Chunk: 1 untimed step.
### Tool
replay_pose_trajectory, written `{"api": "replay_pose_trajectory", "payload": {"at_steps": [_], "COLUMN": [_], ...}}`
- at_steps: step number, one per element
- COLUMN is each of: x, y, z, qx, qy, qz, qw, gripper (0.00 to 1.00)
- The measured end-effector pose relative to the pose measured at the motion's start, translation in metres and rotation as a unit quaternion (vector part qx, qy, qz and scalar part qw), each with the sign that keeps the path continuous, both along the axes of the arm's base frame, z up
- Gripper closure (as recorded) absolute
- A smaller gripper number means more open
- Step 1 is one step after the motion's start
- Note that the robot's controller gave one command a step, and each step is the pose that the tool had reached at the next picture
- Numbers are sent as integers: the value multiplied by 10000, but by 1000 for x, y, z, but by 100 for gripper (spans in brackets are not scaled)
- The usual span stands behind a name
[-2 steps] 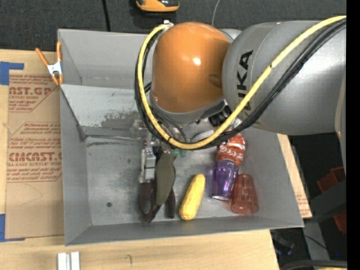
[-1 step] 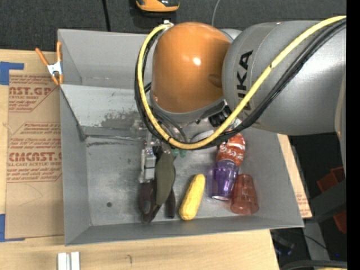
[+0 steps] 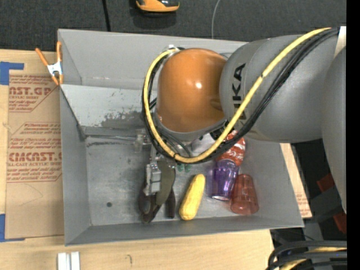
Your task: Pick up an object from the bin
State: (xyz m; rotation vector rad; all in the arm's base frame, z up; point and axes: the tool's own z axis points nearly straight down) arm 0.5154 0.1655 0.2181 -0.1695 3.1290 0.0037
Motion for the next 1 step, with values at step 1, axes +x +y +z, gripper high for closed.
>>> {"api": "replay_pose_trajectory", "payload": {"at_steps": [1], "x": [-26], "y": [-25], "z": [-32], "qx": [-12], "qy": [44], "qz": [-71], "qw": [10000], "gripper": [0]}}
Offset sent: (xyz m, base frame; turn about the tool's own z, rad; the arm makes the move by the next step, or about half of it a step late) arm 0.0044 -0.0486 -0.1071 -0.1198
